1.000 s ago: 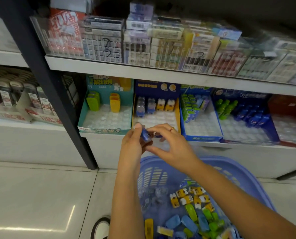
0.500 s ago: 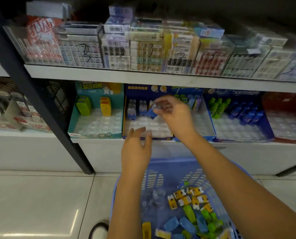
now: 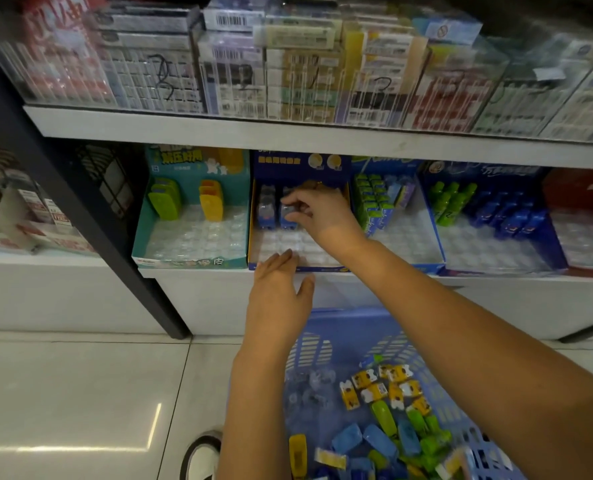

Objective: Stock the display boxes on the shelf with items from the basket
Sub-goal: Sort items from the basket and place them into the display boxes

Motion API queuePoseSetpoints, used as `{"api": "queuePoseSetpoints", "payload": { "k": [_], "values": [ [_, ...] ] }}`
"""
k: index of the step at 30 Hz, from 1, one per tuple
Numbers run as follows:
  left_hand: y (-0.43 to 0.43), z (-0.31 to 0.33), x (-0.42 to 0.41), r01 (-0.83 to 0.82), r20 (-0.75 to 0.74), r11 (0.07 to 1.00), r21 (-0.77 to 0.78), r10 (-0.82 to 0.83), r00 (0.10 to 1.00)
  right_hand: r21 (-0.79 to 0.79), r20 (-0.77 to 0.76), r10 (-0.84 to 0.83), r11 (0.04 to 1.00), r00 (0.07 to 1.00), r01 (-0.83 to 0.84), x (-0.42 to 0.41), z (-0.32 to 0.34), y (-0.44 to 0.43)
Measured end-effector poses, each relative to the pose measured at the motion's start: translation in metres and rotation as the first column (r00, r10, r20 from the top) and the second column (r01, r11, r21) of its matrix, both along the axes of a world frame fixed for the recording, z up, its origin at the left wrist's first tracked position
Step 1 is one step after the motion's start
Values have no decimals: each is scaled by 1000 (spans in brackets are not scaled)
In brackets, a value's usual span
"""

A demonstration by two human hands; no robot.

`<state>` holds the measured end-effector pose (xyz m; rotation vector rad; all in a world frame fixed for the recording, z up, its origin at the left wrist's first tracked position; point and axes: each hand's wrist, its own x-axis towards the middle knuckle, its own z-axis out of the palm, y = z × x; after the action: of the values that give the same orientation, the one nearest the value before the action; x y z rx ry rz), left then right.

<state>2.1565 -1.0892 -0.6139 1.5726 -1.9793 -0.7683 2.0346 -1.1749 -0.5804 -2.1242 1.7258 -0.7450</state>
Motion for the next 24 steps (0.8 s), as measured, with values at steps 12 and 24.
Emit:
{"api": "queuePoseSetpoints", "payload": {
  "k": [12, 24],
  "values": [
    [18, 4, -10, -239, -368, 959, -155, 168, 915, -75, 30, -56, 996, 998, 58, -23, -1, 83],
    [69, -130, -89, 153, 29, 869, 471, -189, 982, 677, -246, -12, 713, 969, 181, -118, -214, 193]
  ]
}}
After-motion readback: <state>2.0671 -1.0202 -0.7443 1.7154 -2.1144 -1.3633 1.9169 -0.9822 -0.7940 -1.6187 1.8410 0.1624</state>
